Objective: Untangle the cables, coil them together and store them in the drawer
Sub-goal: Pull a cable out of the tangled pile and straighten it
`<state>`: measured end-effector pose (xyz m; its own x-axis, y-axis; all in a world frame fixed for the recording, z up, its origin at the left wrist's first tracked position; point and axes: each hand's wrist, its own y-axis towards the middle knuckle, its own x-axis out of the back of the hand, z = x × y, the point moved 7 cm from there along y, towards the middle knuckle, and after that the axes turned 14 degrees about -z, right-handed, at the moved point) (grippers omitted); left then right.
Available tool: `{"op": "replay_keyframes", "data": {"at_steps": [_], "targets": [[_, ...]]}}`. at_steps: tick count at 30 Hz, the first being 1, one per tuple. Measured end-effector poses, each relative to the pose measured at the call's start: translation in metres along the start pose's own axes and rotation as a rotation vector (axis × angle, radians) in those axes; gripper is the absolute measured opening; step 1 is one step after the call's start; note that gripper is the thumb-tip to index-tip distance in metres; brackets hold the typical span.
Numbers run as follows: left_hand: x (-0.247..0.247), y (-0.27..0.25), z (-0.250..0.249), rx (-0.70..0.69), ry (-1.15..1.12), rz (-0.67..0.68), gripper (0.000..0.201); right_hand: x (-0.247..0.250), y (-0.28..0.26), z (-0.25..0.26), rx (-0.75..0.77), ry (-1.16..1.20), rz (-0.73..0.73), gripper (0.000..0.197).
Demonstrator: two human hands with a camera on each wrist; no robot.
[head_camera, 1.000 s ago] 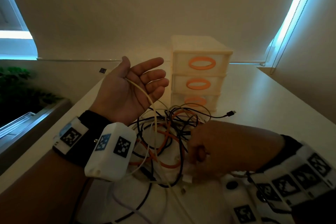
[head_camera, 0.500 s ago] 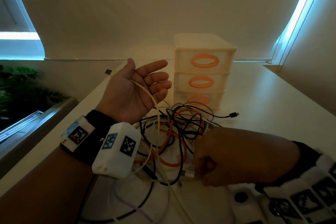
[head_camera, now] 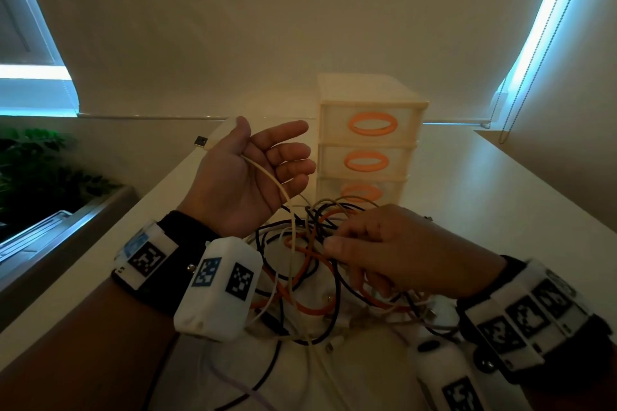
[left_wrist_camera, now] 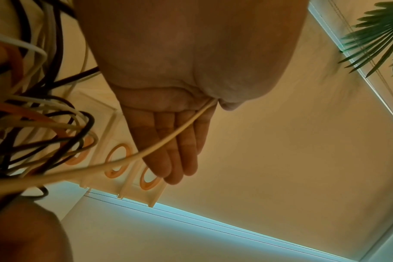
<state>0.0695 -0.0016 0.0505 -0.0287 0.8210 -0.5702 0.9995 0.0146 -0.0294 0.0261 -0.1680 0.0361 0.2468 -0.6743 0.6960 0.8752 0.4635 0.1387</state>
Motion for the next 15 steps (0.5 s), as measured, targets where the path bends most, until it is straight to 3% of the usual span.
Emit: {"op": "replay_keyframes", "data": {"at_steps": [2,4,8,10,12,15], "targets": [[-0.001,0.000,0.001,0.001,0.004,0.005,0.075,-0.007,0.003,0.007,0.095,-0.073,-0.029,0.043],[-0.001,0.000,0.001,0.002,0.010,0.008,0.075,-0.015,0.002,0.013,0.183,-0.154,-0.028,0.038],[0.001,0.002,0.000,0.000,0.007,0.009,0.075,-0.024,-0.006,0.011,0.180,-0.138,0.130,0.026],[0.001,0.002,0.000,-0.002,0.008,0.011,0.075,-0.019,-0.006,0.009,0.191,-0.126,0.144,0.029],[0.000,0.001,0.001,-0.004,0.015,0.014,0.074,-0.009,-0.003,0.003,0.155,-0.079,0.094,0.035],[0.001,0.001,0.000,-0.012,0.017,0.008,0.075,0.006,0.001,-0.009,-0.022,0.187,0.020,0.036]]}}
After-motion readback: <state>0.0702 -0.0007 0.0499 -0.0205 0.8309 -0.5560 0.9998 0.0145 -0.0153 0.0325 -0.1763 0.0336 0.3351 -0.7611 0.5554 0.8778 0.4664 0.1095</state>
